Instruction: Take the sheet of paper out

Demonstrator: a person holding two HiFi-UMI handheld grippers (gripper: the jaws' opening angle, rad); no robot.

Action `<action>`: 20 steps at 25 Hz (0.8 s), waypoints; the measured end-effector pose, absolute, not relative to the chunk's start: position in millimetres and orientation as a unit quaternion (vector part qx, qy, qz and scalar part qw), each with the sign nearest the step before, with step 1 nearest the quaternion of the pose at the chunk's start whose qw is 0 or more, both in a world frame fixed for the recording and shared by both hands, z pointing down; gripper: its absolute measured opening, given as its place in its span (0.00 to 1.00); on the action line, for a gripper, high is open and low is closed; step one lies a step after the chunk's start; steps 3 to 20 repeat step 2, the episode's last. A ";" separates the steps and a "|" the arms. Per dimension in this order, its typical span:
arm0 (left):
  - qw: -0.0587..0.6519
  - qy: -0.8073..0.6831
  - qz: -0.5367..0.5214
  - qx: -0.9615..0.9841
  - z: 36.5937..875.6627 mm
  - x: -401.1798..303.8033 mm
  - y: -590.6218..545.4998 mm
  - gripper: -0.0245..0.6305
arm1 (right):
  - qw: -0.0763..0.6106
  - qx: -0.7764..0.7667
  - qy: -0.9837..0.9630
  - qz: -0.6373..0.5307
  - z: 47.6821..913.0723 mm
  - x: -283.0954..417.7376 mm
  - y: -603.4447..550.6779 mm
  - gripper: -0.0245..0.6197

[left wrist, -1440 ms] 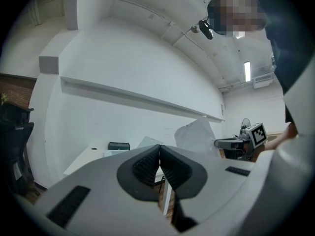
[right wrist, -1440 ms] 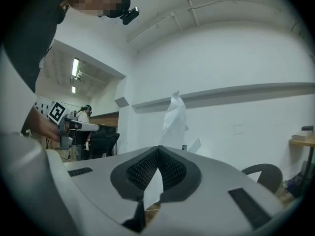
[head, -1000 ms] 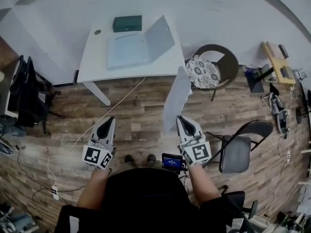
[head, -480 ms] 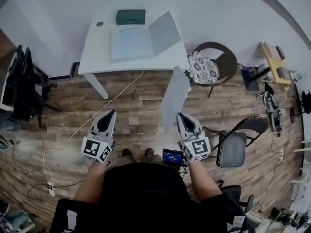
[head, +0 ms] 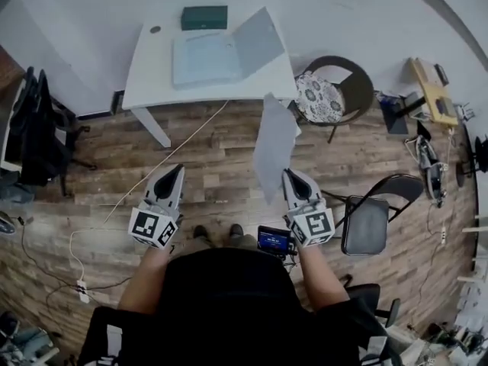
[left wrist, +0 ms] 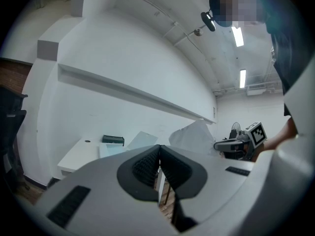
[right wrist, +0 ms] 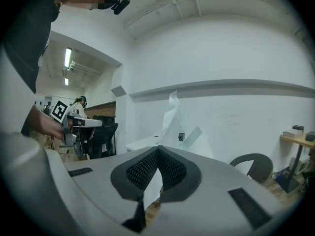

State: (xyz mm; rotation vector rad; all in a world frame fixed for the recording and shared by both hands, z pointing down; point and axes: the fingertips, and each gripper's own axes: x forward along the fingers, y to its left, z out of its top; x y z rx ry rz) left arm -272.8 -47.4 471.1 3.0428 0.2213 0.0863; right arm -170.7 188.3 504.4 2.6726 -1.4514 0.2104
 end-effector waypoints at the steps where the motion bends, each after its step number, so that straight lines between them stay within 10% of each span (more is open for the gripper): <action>1: 0.045 0.072 0.028 0.996 470.7 -271.7 -46.4 0.04 | 0.046 0.877 -0.474 0.068 504.0 -169.4 190.2 0.05; 20: 0.045 0.071 0.028 0.996 470.4 -270.5 -45.4 0.04 | 0.045 0.877 -0.473 0.067 503.6 -168.1 192.2 0.05</action>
